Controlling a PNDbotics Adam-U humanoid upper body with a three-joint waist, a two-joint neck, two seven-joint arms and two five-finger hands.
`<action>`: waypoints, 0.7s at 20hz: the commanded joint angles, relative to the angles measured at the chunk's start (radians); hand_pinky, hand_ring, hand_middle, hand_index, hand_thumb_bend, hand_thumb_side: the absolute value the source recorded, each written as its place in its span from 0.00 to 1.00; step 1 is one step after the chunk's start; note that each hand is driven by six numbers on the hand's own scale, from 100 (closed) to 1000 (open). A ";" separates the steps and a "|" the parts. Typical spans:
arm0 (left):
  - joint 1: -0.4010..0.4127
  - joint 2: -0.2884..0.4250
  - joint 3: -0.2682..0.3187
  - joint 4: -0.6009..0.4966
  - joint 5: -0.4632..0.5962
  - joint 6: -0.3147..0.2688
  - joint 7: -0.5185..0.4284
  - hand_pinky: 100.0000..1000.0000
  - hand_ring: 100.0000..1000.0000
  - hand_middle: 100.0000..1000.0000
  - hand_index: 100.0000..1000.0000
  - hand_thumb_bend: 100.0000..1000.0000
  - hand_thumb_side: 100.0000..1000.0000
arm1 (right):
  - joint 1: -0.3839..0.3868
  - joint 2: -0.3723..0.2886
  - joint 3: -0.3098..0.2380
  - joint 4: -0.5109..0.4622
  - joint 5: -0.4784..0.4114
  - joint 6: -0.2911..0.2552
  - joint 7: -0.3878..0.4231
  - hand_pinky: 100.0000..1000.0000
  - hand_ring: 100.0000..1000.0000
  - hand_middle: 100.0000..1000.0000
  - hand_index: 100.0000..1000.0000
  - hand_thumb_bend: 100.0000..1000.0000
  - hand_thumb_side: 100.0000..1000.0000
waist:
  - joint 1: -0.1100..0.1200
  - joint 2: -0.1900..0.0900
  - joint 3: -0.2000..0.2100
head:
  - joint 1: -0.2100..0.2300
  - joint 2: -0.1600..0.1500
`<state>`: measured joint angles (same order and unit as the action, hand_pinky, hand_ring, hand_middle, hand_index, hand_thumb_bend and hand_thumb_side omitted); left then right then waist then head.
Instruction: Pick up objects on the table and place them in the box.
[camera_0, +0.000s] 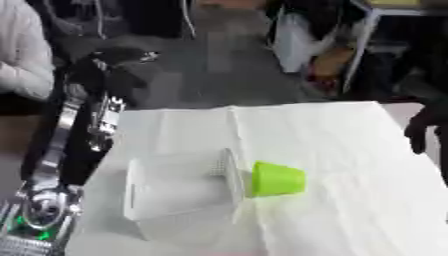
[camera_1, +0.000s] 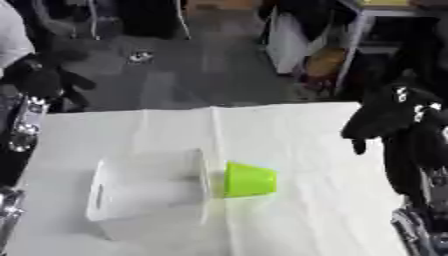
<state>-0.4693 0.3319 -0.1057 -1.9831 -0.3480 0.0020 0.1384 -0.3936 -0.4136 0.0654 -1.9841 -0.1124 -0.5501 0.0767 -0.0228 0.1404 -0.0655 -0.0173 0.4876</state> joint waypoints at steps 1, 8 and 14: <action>-0.020 0.015 -0.002 -0.017 0.002 0.000 -0.004 0.41 0.54 0.73 0.81 0.15 0.98 | -0.005 -0.025 -0.004 -0.016 -0.002 -0.004 0.001 0.08 0.37 0.44 0.49 0.02 0.76 | 0.000 -0.017 -0.001 | 0.004 -0.013; -0.020 0.014 0.000 -0.017 0.001 0.000 0.000 0.41 0.54 0.73 0.81 0.15 0.99 | -0.003 -0.025 -0.008 -0.016 -0.001 -0.001 -0.008 0.08 0.36 0.44 0.50 0.03 0.77 | -0.001 -0.018 0.001 | 0.004 -0.014; -0.020 0.012 0.006 -0.017 0.000 0.001 0.010 0.41 0.54 0.73 0.81 0.15 0.98 | -0.012 -0.033 -0.029 -0.016 0.030 0.062 -0.063 0.09 0.38 0.48 0.59 0.18 0.69 | -0.003 -0.021 0.022 | 0.017 -0.030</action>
<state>-0.4733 0.3319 -0.1071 -1.9831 -0.3480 0.0030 0.1424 -0.3945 -0.4178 0.0509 -1.9841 -0.0921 -0.5010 0.0266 -0.0261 0.1352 -0.0443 -0.0092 0.4708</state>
